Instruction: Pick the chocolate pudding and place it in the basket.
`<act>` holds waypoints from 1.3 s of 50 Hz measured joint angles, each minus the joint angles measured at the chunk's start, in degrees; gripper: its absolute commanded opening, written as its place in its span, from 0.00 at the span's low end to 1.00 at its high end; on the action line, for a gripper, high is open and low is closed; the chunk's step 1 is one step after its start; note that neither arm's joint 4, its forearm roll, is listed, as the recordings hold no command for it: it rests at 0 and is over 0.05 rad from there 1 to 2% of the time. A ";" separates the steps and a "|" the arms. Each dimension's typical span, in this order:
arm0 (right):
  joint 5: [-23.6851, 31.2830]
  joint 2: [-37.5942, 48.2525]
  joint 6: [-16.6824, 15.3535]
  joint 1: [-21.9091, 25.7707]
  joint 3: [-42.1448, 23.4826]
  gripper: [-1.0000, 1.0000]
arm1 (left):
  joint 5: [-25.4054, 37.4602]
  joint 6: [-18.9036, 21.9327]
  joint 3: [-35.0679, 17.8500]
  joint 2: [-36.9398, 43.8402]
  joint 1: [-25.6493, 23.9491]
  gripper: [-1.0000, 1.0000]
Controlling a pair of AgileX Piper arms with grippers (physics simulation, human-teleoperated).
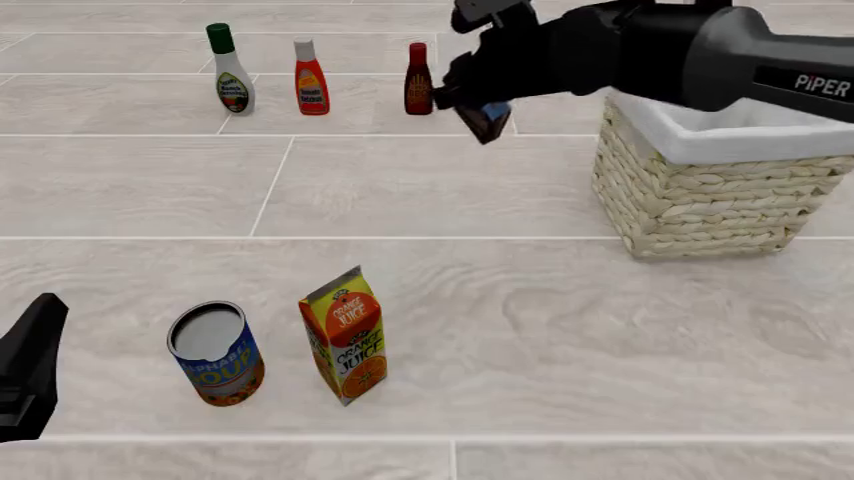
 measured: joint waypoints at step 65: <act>9.16 -2.41 6.75 -23.57 -22.51 0.00 | 0.00 0.00 0.00 0.00 0.00 1.00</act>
